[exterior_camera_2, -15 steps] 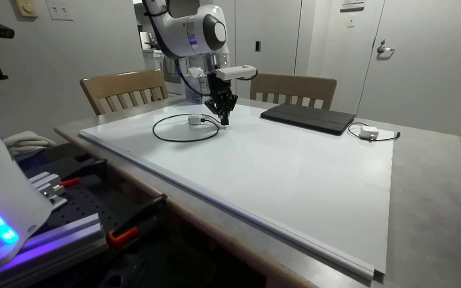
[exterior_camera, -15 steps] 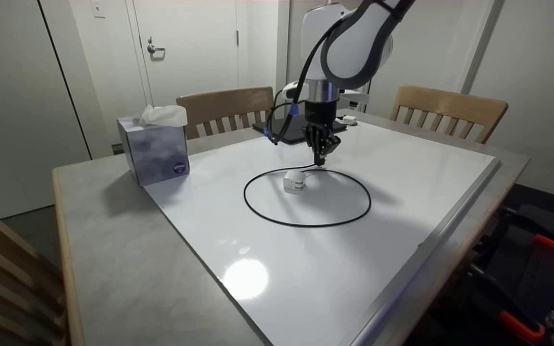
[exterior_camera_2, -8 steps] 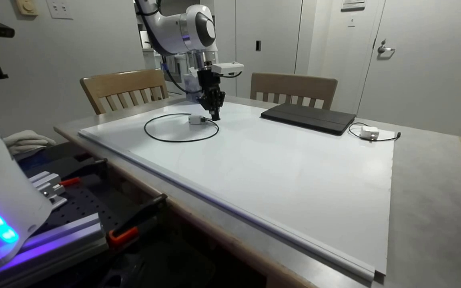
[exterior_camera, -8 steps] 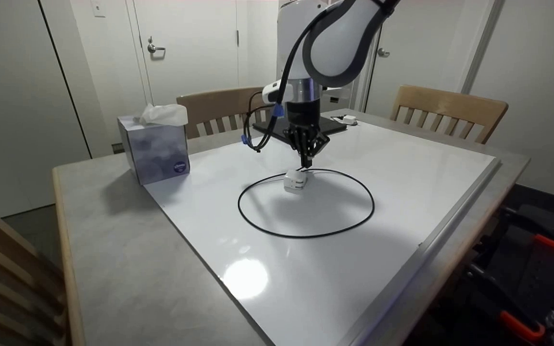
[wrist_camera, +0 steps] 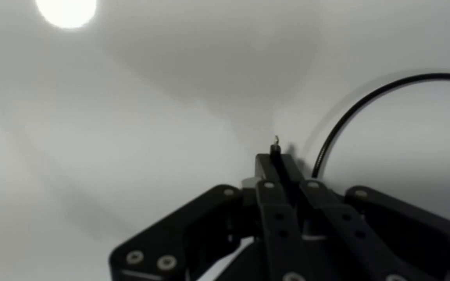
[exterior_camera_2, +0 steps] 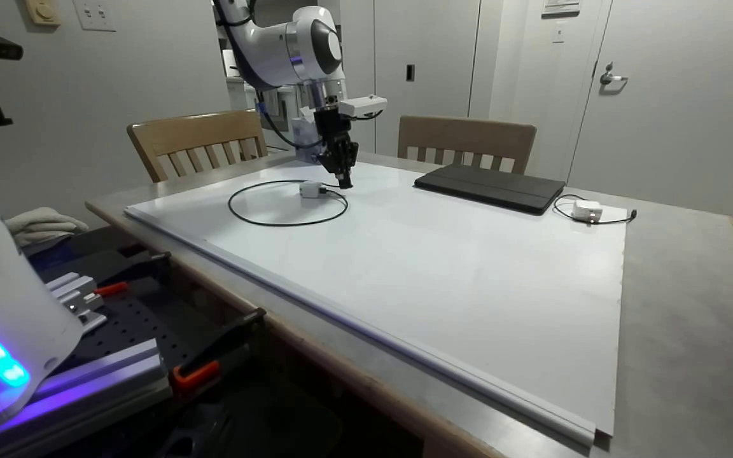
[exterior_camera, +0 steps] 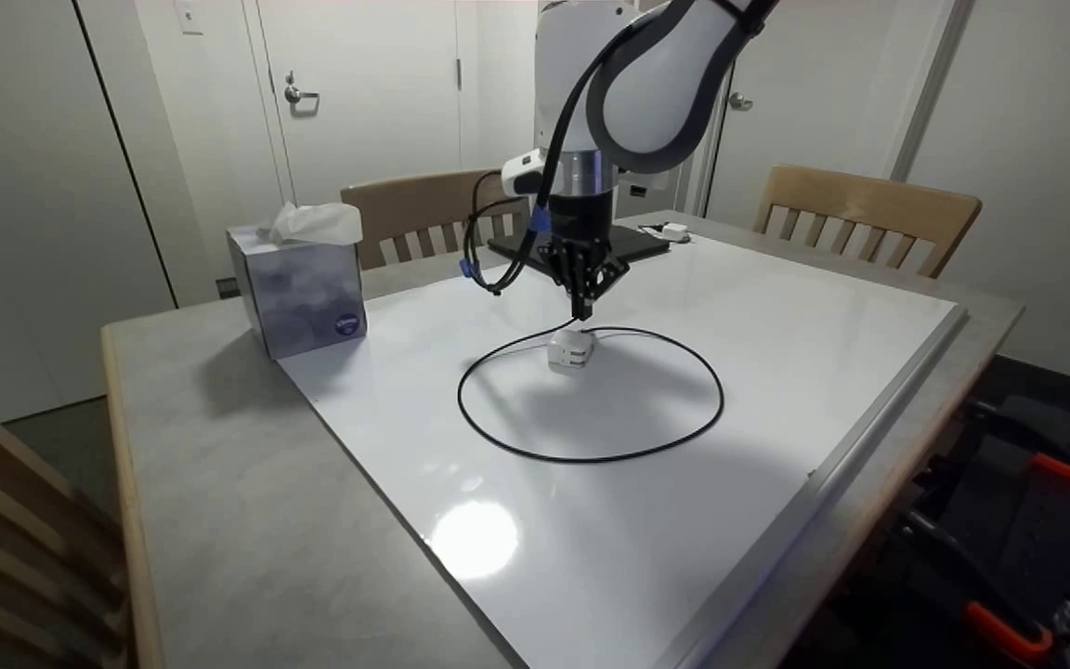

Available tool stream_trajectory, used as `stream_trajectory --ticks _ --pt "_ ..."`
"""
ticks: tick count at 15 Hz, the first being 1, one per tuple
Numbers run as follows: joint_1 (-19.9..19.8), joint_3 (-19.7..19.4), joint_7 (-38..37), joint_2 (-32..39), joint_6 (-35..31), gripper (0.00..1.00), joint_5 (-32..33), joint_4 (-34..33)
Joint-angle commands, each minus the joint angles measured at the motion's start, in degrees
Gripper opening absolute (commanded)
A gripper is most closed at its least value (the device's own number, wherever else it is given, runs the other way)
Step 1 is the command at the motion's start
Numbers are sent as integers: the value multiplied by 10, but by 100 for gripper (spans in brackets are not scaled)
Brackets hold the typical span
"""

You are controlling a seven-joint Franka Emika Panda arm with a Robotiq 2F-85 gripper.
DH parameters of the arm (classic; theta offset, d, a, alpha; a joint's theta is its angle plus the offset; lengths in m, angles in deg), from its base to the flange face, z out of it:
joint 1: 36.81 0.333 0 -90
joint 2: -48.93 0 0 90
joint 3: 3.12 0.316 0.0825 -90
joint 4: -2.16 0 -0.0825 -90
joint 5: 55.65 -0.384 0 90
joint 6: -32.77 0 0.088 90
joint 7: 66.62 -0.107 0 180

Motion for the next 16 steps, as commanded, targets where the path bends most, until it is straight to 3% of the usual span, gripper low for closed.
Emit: stream_trajectory --ticks 1,11,12,16 --pt "-18 24 90 7 -42 2 -3 3" --pt "-17 62 370 15 -75 2 -4 4" --pt "2 40 325 4 -57 8 -13 4" --pt "3 46 358 7 -59 8 -14 4"
